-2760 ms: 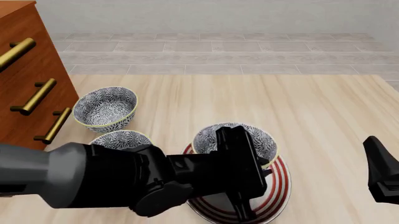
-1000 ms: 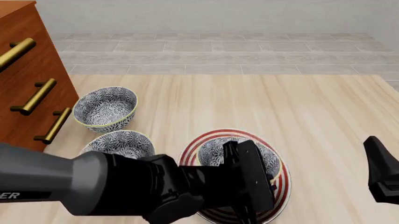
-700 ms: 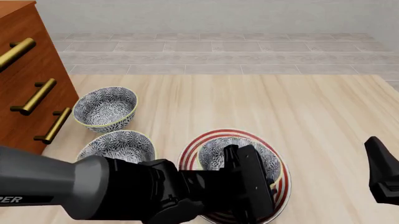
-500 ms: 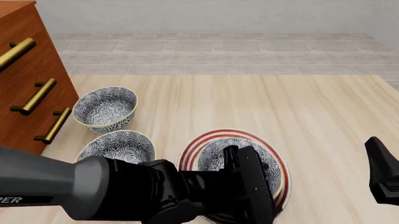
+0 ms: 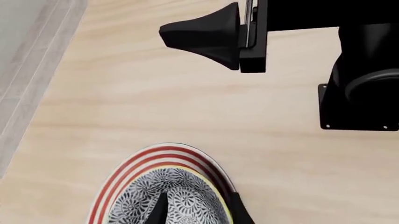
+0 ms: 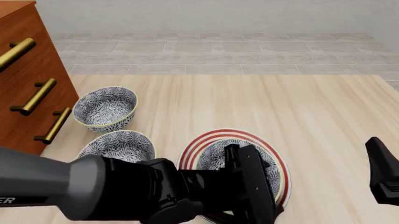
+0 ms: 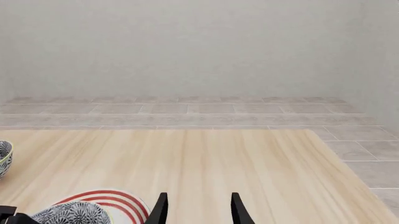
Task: Put the bowl at the front on the plate.
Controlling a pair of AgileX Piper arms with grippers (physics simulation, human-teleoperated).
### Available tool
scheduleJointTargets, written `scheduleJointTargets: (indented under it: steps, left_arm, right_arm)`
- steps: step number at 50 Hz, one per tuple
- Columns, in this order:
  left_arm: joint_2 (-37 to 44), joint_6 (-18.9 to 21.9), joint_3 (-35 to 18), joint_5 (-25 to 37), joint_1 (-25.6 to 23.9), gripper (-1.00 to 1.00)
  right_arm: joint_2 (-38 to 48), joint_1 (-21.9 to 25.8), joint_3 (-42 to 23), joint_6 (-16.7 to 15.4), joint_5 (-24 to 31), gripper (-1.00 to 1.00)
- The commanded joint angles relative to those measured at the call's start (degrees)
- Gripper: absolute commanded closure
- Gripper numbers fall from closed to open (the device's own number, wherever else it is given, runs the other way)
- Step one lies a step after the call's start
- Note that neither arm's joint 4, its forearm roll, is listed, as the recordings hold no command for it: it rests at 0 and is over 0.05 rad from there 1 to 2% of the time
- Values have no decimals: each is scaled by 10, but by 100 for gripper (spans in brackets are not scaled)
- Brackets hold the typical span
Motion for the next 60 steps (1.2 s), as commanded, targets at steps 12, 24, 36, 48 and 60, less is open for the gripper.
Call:
scheduleJointTargets:
  steps: [12, 24, 36, 48, 60]
  left_arm:
    - [-55, -3, -8, 34, -28, -100]
    - [-122, -2, -22, 73, -34, -100]
    - [-201, 18, -54, 120, -12, -100]
    - [-270, 34, -108, 154, 52, -100]
    - [-326, -4, -147, 168, 107, -100]
  right_arm:
    - [1, 2, 0, -4, 0, -100]
    - [13, 5, 0, -11, -8, -100]
    - [23, 8, 0, -20, -15, -100]
    - [26, 7, 0, -22, -19, -100]
    - [34, 10, 0, -27, -22, -100]
